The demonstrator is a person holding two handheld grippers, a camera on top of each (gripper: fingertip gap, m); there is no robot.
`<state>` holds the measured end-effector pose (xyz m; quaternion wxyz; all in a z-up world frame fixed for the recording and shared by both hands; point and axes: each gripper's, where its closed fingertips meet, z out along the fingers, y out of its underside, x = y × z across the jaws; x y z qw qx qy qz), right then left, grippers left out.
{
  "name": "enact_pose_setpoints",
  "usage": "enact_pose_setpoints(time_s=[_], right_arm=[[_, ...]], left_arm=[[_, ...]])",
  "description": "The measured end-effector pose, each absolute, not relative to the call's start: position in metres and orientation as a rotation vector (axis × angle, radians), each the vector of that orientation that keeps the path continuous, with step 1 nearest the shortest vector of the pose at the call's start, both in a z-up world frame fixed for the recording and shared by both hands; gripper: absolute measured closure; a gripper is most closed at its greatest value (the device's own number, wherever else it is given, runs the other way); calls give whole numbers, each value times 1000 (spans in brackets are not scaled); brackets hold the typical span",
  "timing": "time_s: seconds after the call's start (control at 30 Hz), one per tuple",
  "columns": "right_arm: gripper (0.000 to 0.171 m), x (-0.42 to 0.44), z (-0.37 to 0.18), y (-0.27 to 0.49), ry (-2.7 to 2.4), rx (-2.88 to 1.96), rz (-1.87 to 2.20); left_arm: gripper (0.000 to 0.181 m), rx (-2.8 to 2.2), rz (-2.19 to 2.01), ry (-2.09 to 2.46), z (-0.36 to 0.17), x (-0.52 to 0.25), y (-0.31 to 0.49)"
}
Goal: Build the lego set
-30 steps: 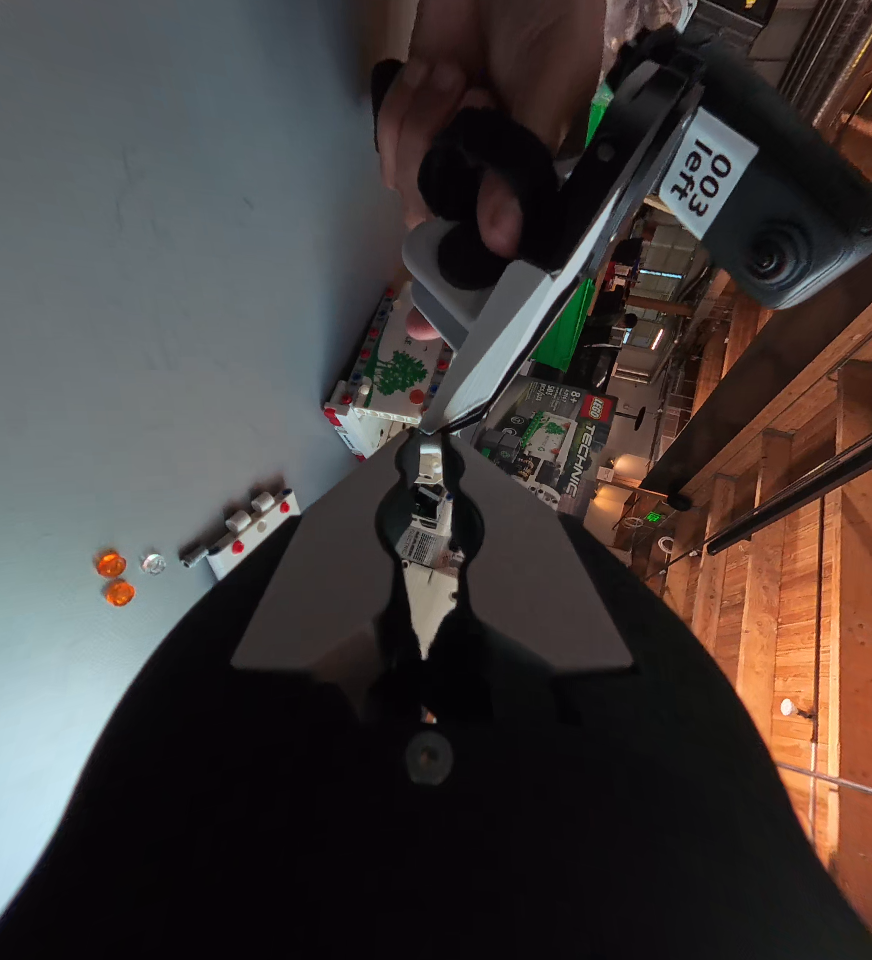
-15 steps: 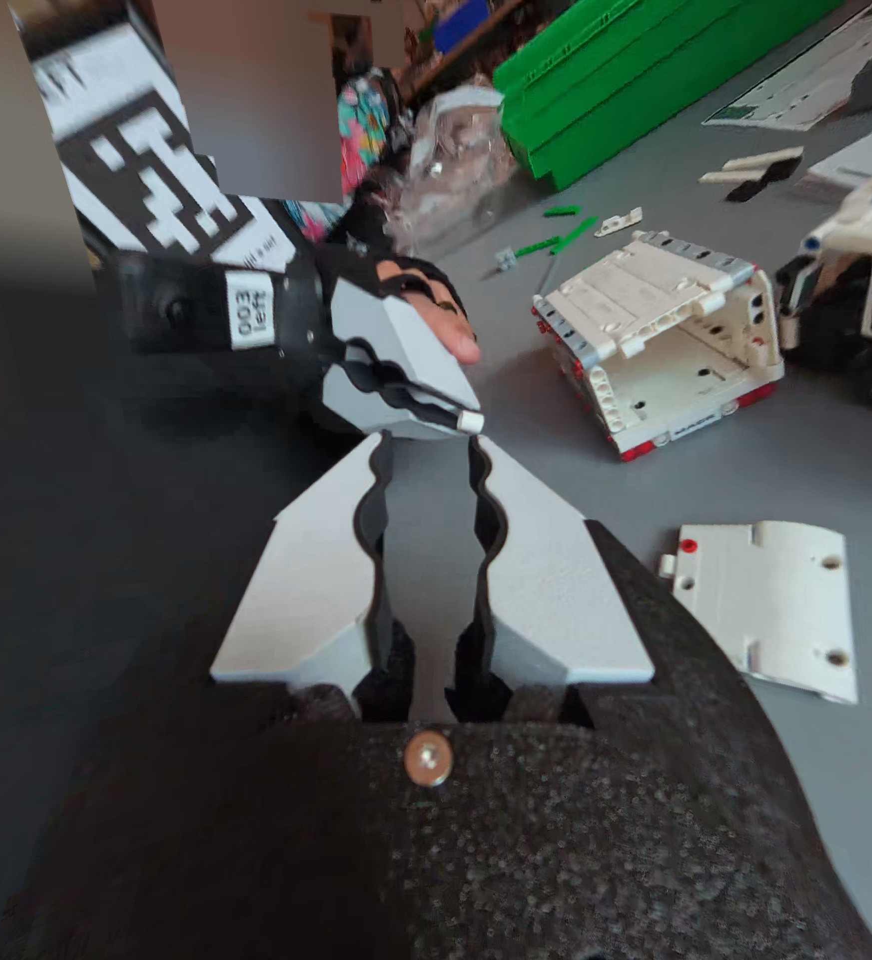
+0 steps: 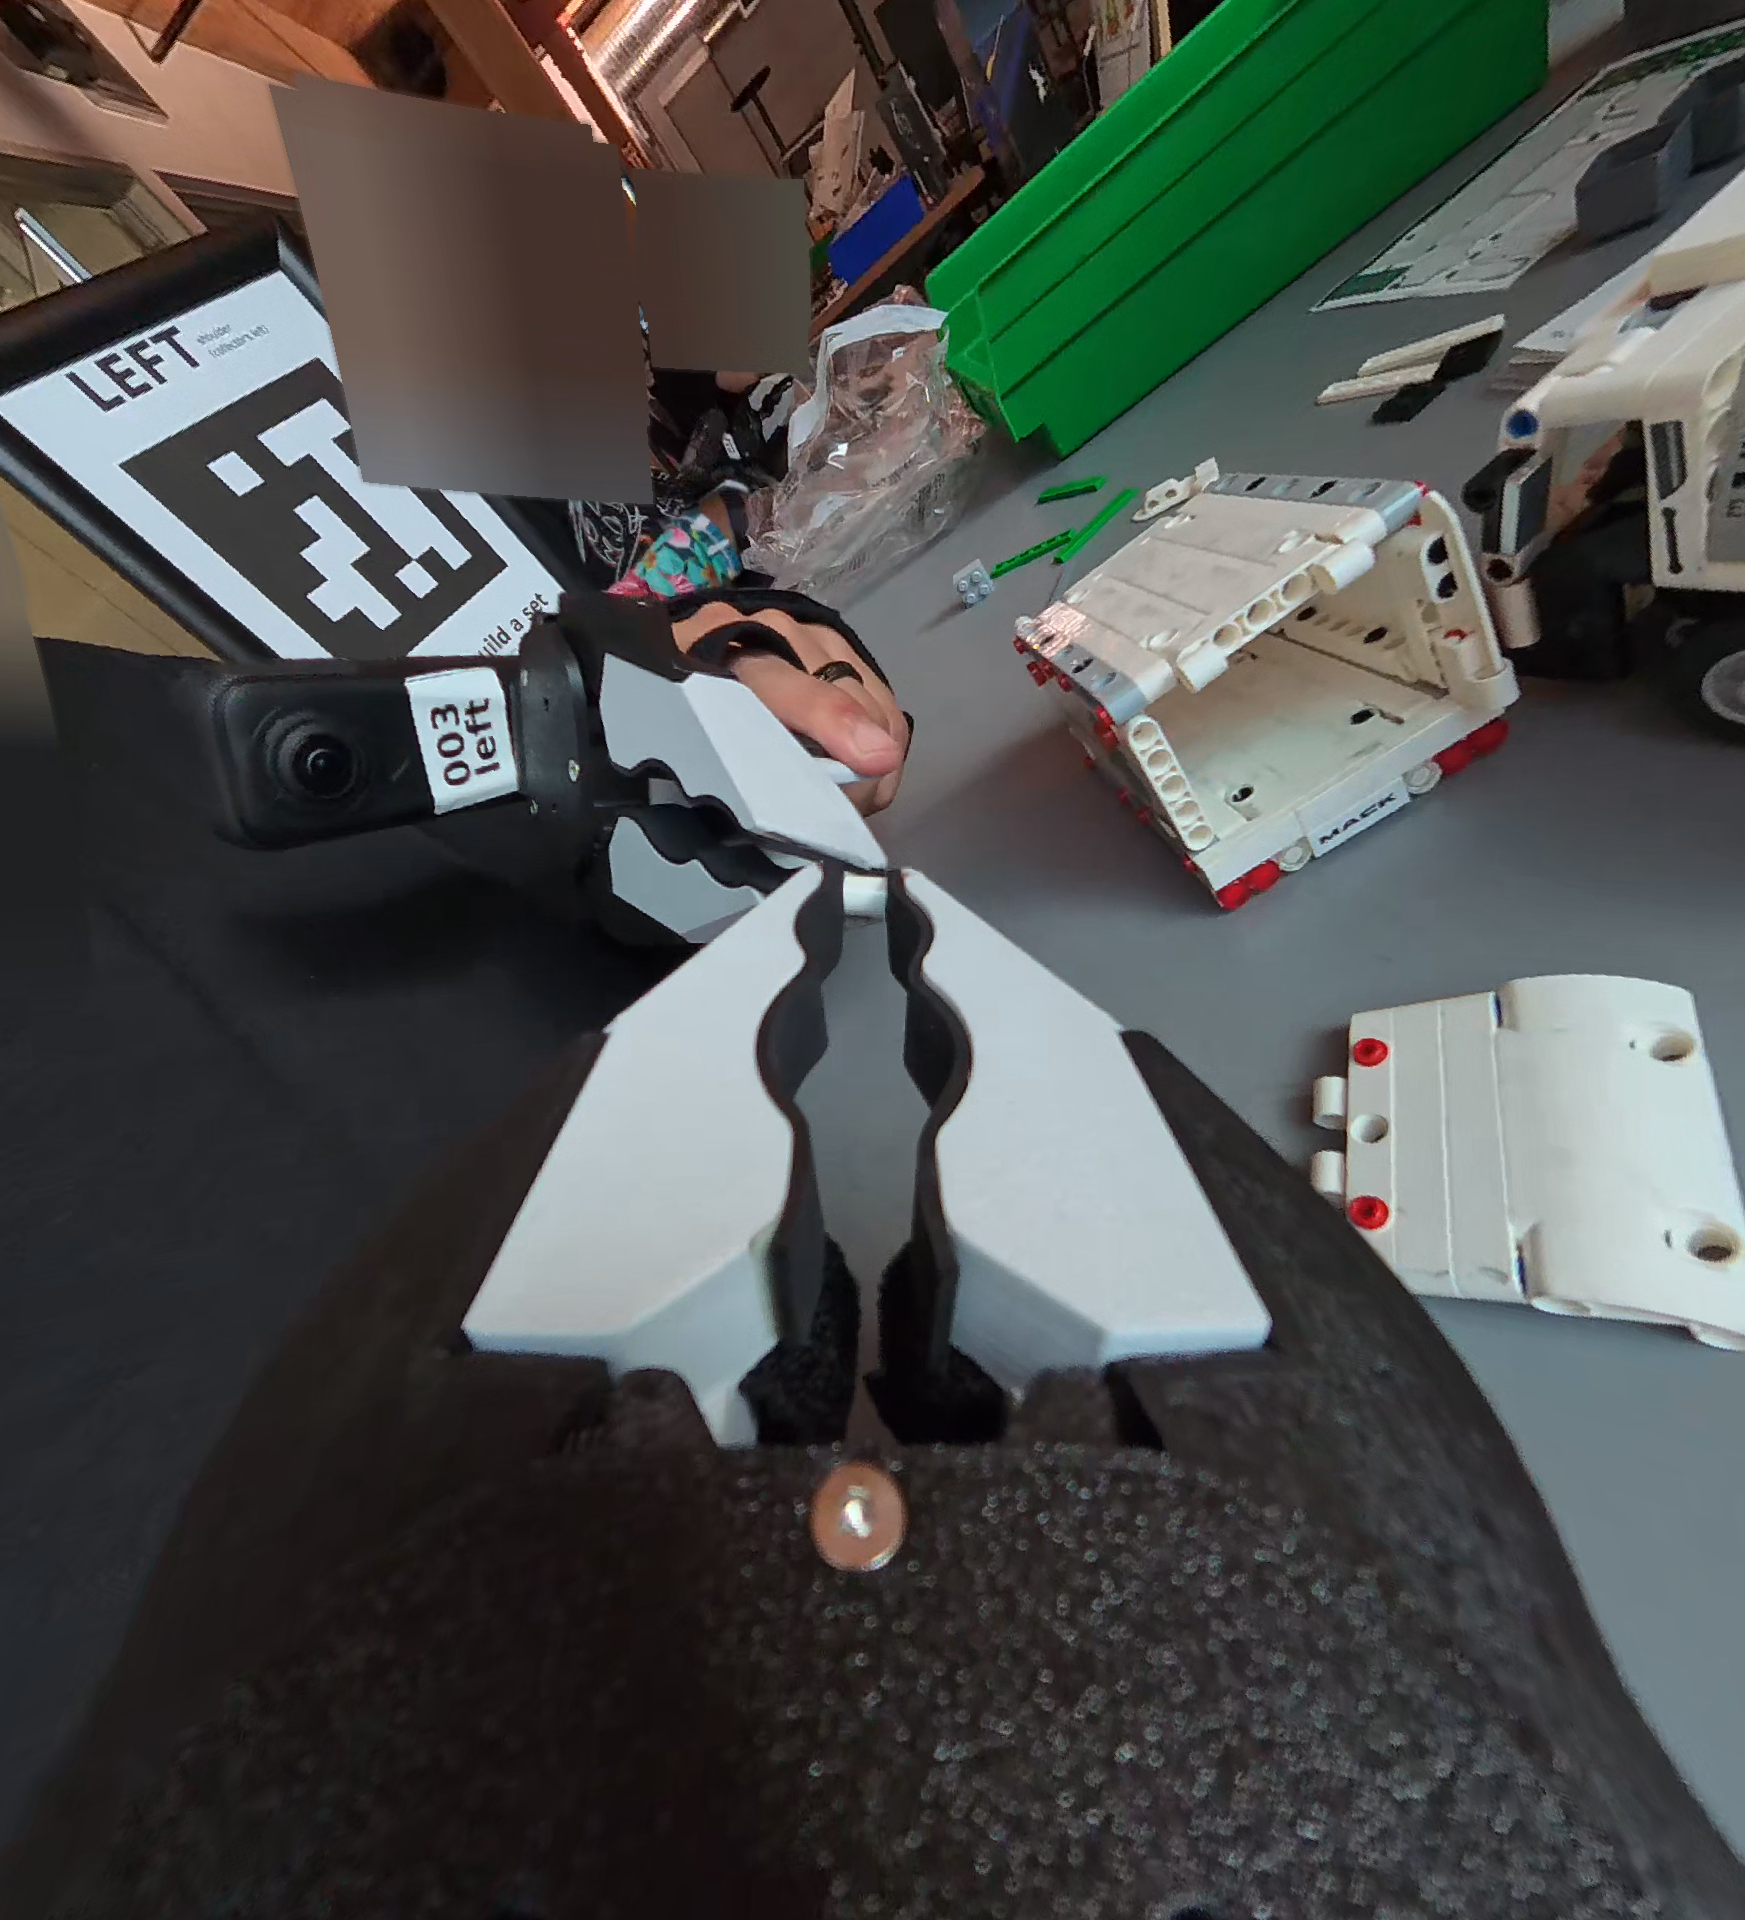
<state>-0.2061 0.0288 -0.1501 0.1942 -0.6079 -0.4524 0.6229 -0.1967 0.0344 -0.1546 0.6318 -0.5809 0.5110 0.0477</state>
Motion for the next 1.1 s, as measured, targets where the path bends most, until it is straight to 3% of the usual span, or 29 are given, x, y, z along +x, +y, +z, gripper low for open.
enact_pose_setpoints(time_s=[0.57, 0.67, 0.8, 0.97, 1.1], right_arm=[[165, -209, -158, 38, -1273, -1748, 1422], [156, -208, -159, 36, -1285, -1743, 1431], [155, -192, -150, 53, -1276, -1695, 1355], [155, -130, -145, 109, -1353, -1599, 809], [152, -104, -181, 105, -1449, -1699, 696]], left_arm=[[179, -1361, 293, 1185, -166, -203, 46], [179, -1389, 282, 1163, -165, -207, 48], [179, -1465, 157, 1089, -162, -215, 49], [179, -1551, -212, 946, -152, -219, 40], [179, -1598, -523, 815, -146, -222, 33]])
